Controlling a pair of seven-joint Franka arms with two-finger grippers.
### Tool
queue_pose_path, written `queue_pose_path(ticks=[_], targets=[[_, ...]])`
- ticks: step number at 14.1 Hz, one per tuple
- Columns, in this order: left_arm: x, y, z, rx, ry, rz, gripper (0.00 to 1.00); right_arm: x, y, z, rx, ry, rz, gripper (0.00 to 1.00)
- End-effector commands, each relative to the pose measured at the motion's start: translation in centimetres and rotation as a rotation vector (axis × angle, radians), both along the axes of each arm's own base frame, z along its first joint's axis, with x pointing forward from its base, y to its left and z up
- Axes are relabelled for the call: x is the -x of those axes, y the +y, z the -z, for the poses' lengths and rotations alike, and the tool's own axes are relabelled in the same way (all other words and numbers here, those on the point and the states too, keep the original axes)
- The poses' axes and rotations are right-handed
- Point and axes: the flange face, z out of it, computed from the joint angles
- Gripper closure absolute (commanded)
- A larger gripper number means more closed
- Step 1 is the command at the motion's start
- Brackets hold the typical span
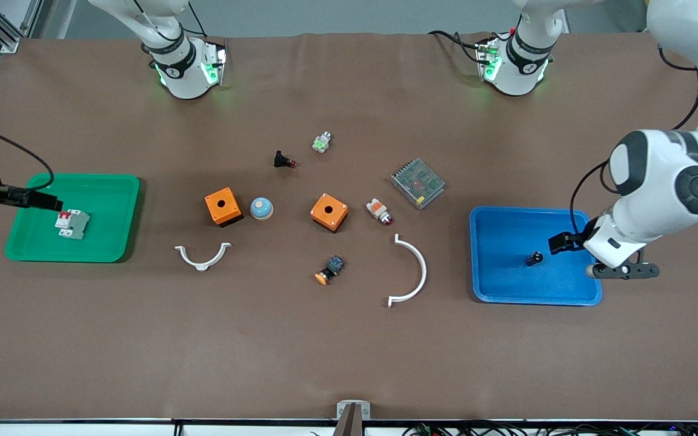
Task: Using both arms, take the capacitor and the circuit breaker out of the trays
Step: 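Reach the right gripper to the breaker while the left gripper reaches the capacitor, then grasp the white breaker with the right gripper while the left gripper grasps the capacitor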
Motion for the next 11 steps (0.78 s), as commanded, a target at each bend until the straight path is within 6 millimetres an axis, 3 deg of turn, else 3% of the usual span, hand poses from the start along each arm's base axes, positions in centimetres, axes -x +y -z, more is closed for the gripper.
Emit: queue_pose_path(ticks=[1,3,5,9,11], targets=[[0.4,0.0,3.4,0.005,-0.009,0.007,0.07,0.2,-8.4,5.0,-0.054,0.018,-0.078,0.0],[0.3,-0.3,5.8,0.014,-0.004,0.009,0.17,0.6,-12.8,8.0,-0.068,-0.001,-0.109,0.0],[0.3,-0.7,7.9,0.022,0.005,0.014,0.24,2.0,-15.4,11.8,-0.048,-0.034,-0.077,0.0],[0.3,-1.2,10.5,0.033,0.013,0.018,0.33,4.4,-15.8,18.5,-0.006,-0.12,-0.055,0.0],[0.4,-1.3,11.0,0.034,0.019,0.019,0.37,5.6,-15.3,20.6,-0.001,-0.125,-0.03,0.0]])
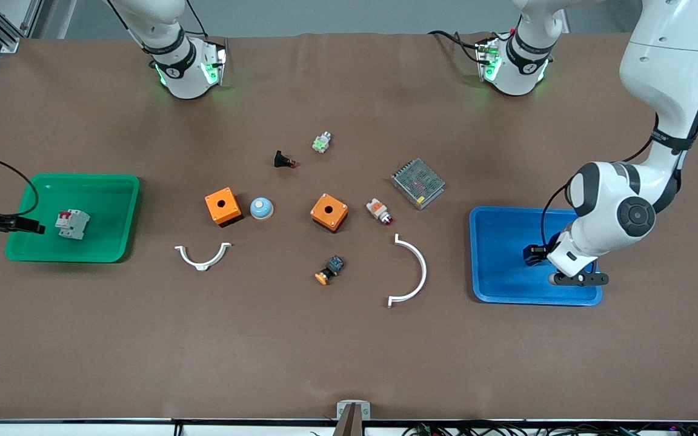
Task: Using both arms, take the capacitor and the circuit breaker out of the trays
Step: 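Grasp the white breaker with the right gripper while the left gripper grasps the capacitor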
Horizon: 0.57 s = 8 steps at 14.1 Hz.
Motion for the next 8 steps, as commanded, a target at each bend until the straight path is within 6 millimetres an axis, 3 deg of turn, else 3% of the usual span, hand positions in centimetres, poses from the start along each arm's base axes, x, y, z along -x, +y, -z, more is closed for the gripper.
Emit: queue_pose_path(ticks=[1,5,7,8], targets=[[-0.1,-0.2,0.2,-0.004,-0.007,0.011,0.39,2.1,1.1,1.6,0.007,-0.001,0.032,0.0],[0.2,-0.3,1.2,-0.002,0.009,0.013,0.51,4.4,1.2,4.6,-0.012,0.041,0.058,0.03],[0.1,-0.4,1.2,-0.002,0.009,0.017,0.7,5.0,0.9,5.2,-0.019,0.055,0.066,0.21],[0.1,-0.4,0.9,-0.002,0.004,0.027,0.86,5.0,1.0,5.2,-0.02,0.056,0.065,0.33]])
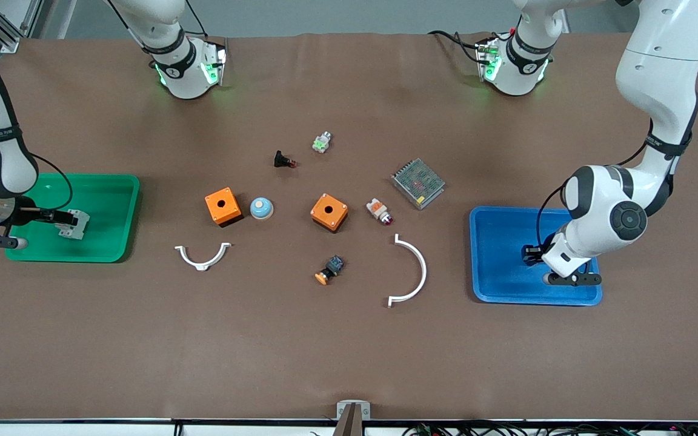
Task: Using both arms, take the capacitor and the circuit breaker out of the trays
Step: 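Grasp the white breaker with the right gripper while the left gripper grasps the capacitor, then lift the breaker with the right gripper while the left gripper carries the capacitor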
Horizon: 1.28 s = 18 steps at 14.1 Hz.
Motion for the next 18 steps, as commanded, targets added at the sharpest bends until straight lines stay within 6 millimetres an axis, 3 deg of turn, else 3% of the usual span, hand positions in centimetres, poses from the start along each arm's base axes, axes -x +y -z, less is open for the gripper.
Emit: queue_pose_path(ticks=[1,4,6,9,10,12,13,15,17,18], targets=[[-0.3,-0.4,-1.0,-0.006,-0.023,0.031,0.97,0.9,-0.1,-0.5,0.006,-0.001,0.013,0.42],[-1.2,-3.1,-5.7,0.0,-0.09,0.071,1.0,0.8,0.1,-0.4,0.004,0.002,0.01,0.64],[-2.2,-6.4,-8.9,0.009,-0.103,0.107,1.0,0.7,0.3,-0.5,0.004,0.002,0.007,0.75],[-3.6,-12.6,-13.1,0.018,-0.115,0.125,1.0,0.2,0.6,-1.5,0.007,0.002,-0.003,0.78],[-3.6,-14.9,-13.8,0.026,-0.122,0.114,1.0,-0.2,0.6,-2.8,0.007,0.013,-0.01,0.78],[-4.3,-19.1,-13.6,0.048,-0.136,0.091,1.0,-2.0,1.8,-8.1,0.019,0.06,-0.039,0.77],[-4.2,-21.9,-13.1,0.058,-0.135,0.094,1.0,-3.0,2.8,-10.5,0.032,0.092,-0.02,0.77],[-4.2,-25.6,-11.8,0.074,-0.126,0.05,1.0,-5.6,7.6,-16.8,0.089,0.15,-0.009,0.77],[-4.2,-29.2,-10.4,0.087,-0.121,0.009,1.0,-7.4,14.0,-20.2,0.11,0.171,-0.03,0.77],[-4.0,-30.9,-9.3,0.085,-0.117,-0.005,1.0,-8.2,18.0,-20.8,0.117,0.164,-0.052,0.77]])
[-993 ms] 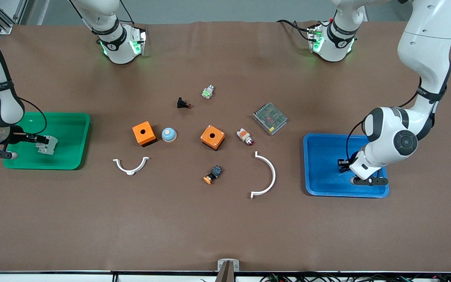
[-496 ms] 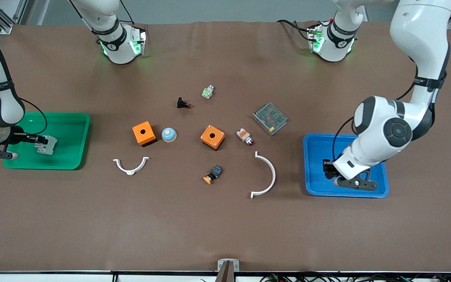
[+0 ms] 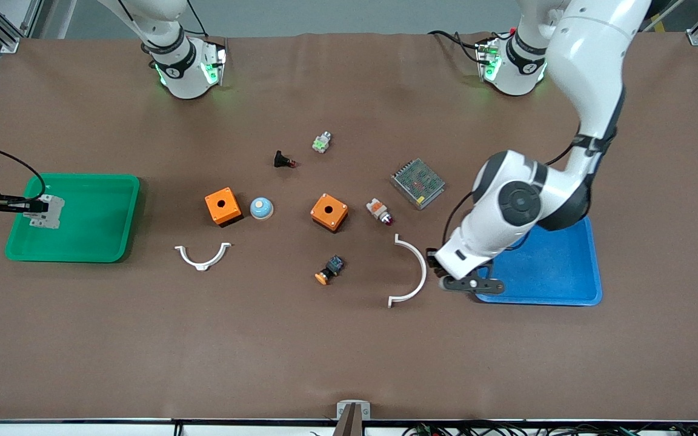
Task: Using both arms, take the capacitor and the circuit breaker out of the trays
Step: 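Lift the breaker with the right gripper while the left gripper carries the capacitor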
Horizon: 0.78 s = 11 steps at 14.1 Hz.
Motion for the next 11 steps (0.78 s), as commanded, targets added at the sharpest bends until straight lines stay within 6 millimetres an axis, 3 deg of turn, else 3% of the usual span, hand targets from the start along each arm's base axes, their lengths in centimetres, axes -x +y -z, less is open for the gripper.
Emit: queue_pose_path(ticks=[1,4,5,7,9,10,11], targets=[[-1.1,-3.5,2.1,-0.01,-0.01,-0.045,1.0,-2.2,10.5,-1.4,0.06,0.004,-0.052,0.77],[-0.2,-6.3,5.1,-0.06,-0.011,-0.058,1.0,-2.6,23.3,-1.9,-0.002,-0.026,-0.026,0.78],[0.2,-6.7,6.3,-0.083,-0.007,-0.06,1.0,-2.5,27.1,-1.4,-0.04,-0.018,0.005,0.78],[0.6,-7.3,8.3,-0.087,-0.007,-0.083,1.0,-2.0,35.0,1.6,-0.056,-0.015,0.028,0.78],[1.3,-8.6,10.1,-0.076,-0.013,-0.108,0.98,-1.6,39.5,4.2,-0.052,-0.038,0.04,0.8],[1.4,-8.6,11.0,-0.073,-0.012,-0.119,0.91,-1.5,41.0,5.8,-0.047,-0.038,0.047,0.79],[1.4,-8.6,11.6,-0.069,-0.015,-0.126,0.7,-1.4,42.1,6.9,-0.045,-0.046,0.05,0.79]])
